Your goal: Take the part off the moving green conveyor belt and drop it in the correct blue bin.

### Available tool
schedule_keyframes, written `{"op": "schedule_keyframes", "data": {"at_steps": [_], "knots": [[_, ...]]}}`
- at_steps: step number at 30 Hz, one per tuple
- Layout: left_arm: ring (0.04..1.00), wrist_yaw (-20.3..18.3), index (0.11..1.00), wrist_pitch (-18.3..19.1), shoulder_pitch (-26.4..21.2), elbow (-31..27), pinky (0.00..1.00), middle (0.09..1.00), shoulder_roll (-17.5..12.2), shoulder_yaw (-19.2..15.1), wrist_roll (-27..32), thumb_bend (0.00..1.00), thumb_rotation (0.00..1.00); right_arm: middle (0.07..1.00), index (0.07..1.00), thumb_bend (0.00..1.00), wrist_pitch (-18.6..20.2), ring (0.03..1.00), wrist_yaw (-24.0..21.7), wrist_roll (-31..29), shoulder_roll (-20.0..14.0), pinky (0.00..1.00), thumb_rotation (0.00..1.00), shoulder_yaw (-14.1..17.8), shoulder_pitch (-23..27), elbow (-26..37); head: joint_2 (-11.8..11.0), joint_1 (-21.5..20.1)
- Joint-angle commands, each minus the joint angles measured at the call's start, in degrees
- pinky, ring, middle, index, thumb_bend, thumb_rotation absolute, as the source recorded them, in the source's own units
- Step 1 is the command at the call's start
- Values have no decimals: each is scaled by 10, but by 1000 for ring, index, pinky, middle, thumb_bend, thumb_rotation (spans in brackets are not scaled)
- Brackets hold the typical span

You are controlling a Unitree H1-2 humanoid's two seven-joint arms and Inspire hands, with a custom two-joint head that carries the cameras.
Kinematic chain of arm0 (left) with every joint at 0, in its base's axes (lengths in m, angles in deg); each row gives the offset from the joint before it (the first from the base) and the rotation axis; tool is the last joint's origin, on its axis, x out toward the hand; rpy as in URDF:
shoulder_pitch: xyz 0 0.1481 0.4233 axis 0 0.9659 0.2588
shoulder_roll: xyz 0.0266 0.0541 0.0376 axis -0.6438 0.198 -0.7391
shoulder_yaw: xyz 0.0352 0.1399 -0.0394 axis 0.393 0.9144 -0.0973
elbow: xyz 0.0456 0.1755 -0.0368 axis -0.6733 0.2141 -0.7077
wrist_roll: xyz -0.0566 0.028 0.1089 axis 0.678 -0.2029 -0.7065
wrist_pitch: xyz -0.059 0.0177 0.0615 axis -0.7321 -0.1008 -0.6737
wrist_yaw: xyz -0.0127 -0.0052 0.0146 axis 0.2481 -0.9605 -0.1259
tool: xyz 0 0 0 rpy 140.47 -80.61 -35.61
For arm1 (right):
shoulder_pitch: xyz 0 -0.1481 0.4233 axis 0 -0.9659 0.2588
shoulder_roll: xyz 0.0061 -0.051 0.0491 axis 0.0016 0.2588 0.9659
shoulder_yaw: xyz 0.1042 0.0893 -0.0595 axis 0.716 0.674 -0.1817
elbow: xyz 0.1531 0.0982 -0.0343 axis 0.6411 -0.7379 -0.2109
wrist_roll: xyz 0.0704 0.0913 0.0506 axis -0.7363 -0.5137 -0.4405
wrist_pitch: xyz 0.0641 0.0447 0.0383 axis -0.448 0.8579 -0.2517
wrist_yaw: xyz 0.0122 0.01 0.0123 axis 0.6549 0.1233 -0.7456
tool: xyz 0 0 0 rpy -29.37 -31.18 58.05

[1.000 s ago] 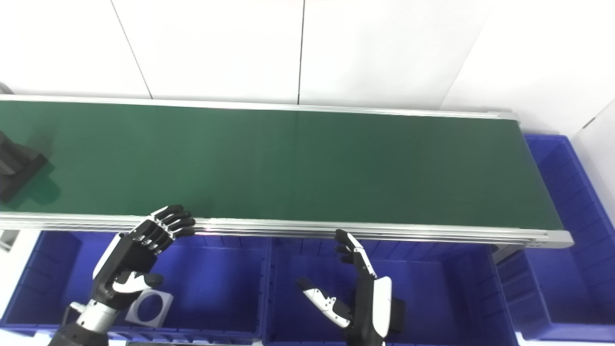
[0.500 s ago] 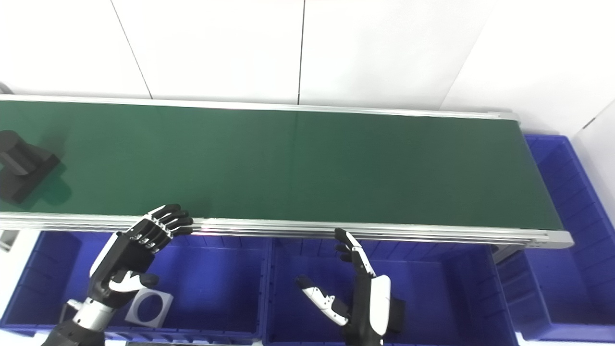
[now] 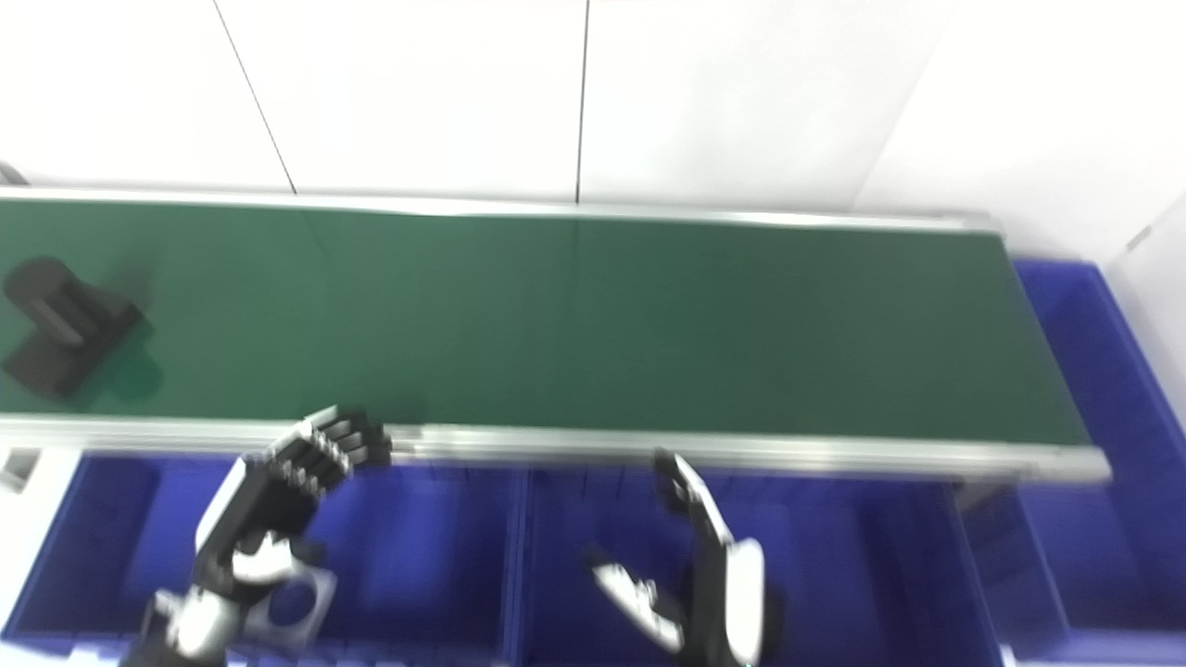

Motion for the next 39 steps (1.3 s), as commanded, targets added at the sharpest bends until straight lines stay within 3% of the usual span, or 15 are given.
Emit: {"op": "schedule_keyframes", "data": {"at_steps": [1, 5, 11, 17, 23, 28, 32, 35, 39], "knots": [[712, -21, 748, -16, -7, -24, 651, 750, 18, -21, 5, 909, 379, 774, 817, 643, -27, 721, 19, -2, -5, 670, 652, -7, -1, 11, -1, 3], [700, -38, 723, -16, -8, -35, 652, 730, 31, -44, -2, 919, 410, 793, 834, 604, -27, 739, 37, -10, -20, 687, 662, -26, 6, 4, -5, 13], [712, -47, 725, -16, 8, -61, 657, 737, 34, -43, -18, 934, 395, 803, 850, 585, -27, 743, 63, -15, -36, 710, 682, -51, 16, -2, -7, 18], [747, -28, 747, -16, 39, -98, 681, 773, 24, -2, -41, 921, 382, 802, 852, 585, -27, 746, 80, -13, -46, 715, 702, -63, 19, 3, -2, 20], [743, 34, 750, -16, 69, -117, 671, 771, 8, 58, -61, 915, 435, 789, 844, 583, -27, 742, 81, -6, -49, 712, 686, -58, 7, 33, 5, 22], [743, 123, 751, -16, 97, -130, 672, 769, -26, 139, -85, 901, 462, 810, 861, 595, -26, 751, 48, 1, -52, 733, 700, -37, -14, 88, 10, 25], [744, 210, 752, -16, 118, -138, 673, 768, -61, 214, -104, 896, 473, 831, 888, 588, -20, 773, -12, 27, -47, 753, 708, 8, -31, 156, 14, 38], [746, 329, 754, -16, 133, -144, 673, 772, -112, 308, -141, 905, 518, 854, 907, 599, -16, 792, -68, 22, -47, 745, 719, 37, -31, 204, 17, 53], [748, 539, 754, -16, 135, -145, 676, 773, -202, 465, -203, 923, 542, 876, 927, 640, 5, 834, -144, -1, -51, 812, 724, 67, -27, 263, 19, 79]]}}
